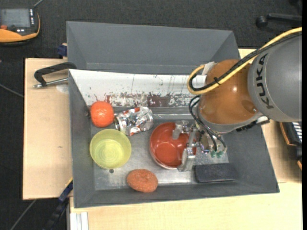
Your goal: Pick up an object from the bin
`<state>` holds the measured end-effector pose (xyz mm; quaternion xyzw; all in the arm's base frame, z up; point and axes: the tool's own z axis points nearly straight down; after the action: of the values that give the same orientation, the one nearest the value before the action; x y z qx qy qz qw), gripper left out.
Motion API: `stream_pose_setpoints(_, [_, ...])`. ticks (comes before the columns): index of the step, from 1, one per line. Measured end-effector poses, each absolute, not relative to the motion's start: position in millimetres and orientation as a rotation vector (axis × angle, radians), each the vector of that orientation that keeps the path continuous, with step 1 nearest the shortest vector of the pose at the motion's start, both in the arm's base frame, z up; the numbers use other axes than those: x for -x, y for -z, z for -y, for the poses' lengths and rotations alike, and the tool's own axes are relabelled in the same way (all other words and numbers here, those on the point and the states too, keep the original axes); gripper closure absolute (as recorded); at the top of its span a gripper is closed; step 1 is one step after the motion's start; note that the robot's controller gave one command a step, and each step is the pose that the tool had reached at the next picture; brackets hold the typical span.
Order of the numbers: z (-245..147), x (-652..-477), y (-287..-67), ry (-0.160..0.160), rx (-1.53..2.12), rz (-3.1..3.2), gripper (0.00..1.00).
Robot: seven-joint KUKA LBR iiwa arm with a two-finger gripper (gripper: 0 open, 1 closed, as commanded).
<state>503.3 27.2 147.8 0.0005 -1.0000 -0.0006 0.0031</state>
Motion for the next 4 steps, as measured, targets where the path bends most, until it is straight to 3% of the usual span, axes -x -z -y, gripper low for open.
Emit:
stream_pose_setpoints(1, [26.8,-560.2,-124.2,0.0,-0.071,3.141,0.0])
stream_pose_setpoints(2, [86.6,-559.4,-69.0,-0.004,-0.038,3.145,0.0])
stream_pose_setpoints(3, [82.3,-560.1,-71.2,0.001,-0.046,3.146,0.0])
stream_pose_setpoints(4, [126.1,-595.9,-75.0,-0.002,-0.029,3.156,0.0])
